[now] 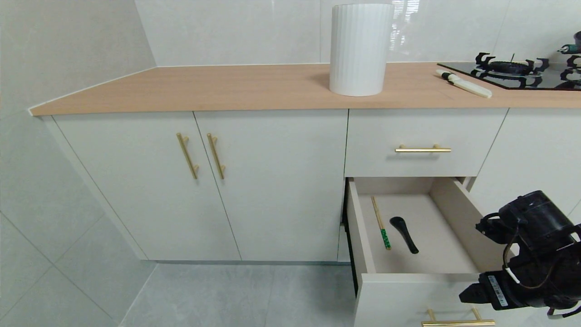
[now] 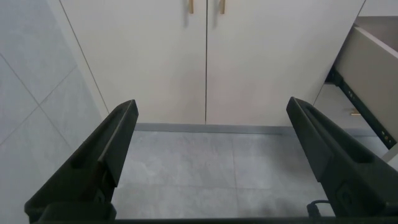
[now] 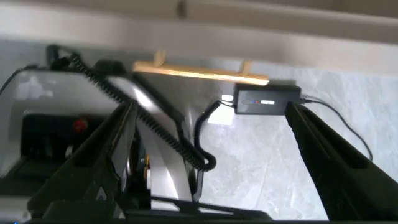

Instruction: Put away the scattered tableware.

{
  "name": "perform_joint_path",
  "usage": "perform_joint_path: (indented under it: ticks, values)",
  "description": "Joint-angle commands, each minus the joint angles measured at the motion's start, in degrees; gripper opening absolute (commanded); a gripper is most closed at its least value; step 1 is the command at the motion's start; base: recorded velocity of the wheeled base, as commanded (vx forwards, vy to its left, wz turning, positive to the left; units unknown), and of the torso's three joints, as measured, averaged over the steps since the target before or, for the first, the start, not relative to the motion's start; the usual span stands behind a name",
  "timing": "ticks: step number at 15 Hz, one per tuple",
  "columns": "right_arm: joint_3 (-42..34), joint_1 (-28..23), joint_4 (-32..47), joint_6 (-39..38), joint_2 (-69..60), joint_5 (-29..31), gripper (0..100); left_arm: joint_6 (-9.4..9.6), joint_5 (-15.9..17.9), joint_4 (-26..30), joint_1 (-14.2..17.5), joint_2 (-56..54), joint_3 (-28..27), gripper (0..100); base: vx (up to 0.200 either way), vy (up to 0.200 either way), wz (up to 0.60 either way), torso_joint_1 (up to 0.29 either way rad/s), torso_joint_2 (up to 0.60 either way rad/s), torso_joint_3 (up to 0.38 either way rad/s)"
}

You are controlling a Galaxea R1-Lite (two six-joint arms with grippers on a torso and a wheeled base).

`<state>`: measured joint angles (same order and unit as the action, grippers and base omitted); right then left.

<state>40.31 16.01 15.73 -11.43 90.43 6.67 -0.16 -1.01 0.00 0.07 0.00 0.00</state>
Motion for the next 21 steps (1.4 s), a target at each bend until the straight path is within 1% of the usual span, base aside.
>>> perform_joint_path:
  ticks: [1,6,12,14,16,18,21]
  values:
    - [0.29,-0.71,-0.17,0.01,2.12,0.01,100,-0.02,-0.04,0.00,0.01,0.00,0.00,100,0.000,0.000,0.00,0.000,0.00,0.000]
    - [0.20,-3.26,-5.27,-0.25,5.11,0.19,100,-0.02,-0.04,0.00,0.01,0.00,0.00,100,0.000,0.000,0.00,0.000,0.00,0.000]
    - [0.03,-3.61,-9.40,-1.13,7.13,0.10,100,-0.02,-0.04,0.00,0.01,0.00,0.00,100,0.000,0.000,0.00,0.000,0.00,0.000]
    - [0.20,-4.23,-11.77,-1.13,9.41,0.10,100,-0.02,-0.04,0.00,0.01,0.00,-0.09,100,0.000,0.000,0.00,0.000,0.00,0.000]
    - [0.38,-4.58,-15.73,-1.13,12.14,0.28,100,-0.02,-0.04,0.00,0.01,0.00,0.00,100,0.000,0.000,0.00,0.000,0.00,0.000]
    - [2.49,-5.02,-19.86,-0.96,14.25,0.28,100,-0.02,-0.04,0.00,0.01,0.00,0.00,100,0.000,0.000,0.00,0.000,0.00,0.000]
    - [7.23,-5.11,-20.12,-0.78,16.18,0.54,100,-0.02,-0.04,-0.09,0.01,0.00,0.00,100,0.000,0.000,0.00,0.000,0.00,0.000]
